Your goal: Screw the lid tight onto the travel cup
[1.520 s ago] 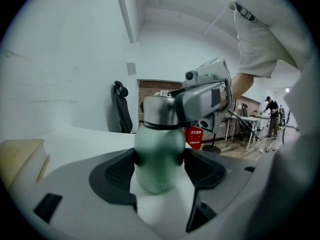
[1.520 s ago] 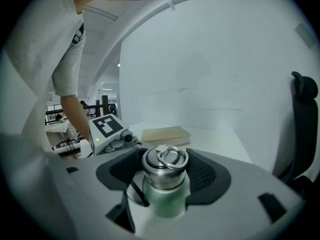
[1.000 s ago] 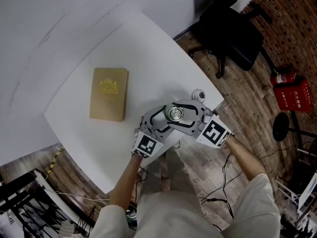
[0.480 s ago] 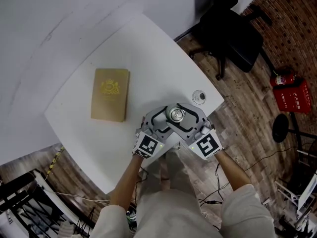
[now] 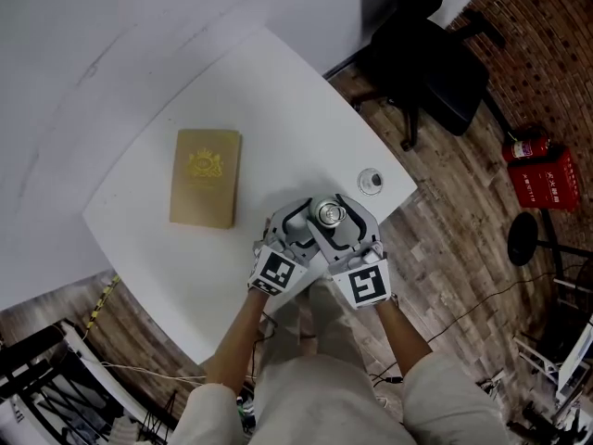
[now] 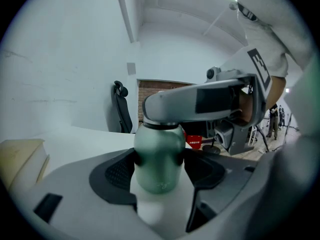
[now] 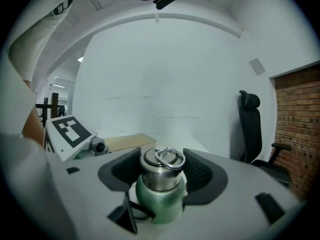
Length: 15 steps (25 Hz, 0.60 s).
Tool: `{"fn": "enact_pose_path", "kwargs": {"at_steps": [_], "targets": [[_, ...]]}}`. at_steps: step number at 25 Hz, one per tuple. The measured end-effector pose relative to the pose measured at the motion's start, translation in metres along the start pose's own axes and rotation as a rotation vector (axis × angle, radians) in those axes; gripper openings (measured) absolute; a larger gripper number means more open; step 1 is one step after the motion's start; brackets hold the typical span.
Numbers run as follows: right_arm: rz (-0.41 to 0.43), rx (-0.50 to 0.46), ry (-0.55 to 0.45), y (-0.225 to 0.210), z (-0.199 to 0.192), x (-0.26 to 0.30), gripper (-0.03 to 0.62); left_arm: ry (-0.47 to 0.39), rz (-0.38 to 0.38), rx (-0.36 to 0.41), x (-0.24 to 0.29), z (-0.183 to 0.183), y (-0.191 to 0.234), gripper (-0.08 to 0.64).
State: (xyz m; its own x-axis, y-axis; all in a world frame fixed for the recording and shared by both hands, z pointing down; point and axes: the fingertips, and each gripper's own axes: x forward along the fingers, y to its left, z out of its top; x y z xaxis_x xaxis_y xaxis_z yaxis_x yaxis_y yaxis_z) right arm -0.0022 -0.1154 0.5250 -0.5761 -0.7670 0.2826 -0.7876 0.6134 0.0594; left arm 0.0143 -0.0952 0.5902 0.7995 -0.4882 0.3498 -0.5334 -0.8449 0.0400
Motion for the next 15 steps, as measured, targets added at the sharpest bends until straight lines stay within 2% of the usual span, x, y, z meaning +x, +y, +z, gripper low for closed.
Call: {"fn": "enact_pose_path", "kwargs": {"at_steps": [6, 10, 13, 15], "targets": [[-0.143, 0.041, 0.002, -0.0037, 0.0016, -0.001, 0.261, -0.001, 0.005, 0.006, -0.001, 0.0, -0.0003, 0.31], [-0.206, 0.065, 0.002, -0.005, 0.0019, -0.0001, 0.261, 0.007, 0.003, 0.002, -0.0013, -0.0032, -0.0002, 0.31], [-0.211, 0.092, -0.013, -0.0051, 0.0033, -0.0015, 0.261, 0.007, 0.002, 0.002, -0.0018, -0.002, -0.0013, 0.31], [-0.172, 0.104, -0.025, -0.0036, 0.0031, -0.0006, 0.261, 0.003, 0.001, 0.003, -0.0016, -0.0016, -0.0003, 0.31]]}}
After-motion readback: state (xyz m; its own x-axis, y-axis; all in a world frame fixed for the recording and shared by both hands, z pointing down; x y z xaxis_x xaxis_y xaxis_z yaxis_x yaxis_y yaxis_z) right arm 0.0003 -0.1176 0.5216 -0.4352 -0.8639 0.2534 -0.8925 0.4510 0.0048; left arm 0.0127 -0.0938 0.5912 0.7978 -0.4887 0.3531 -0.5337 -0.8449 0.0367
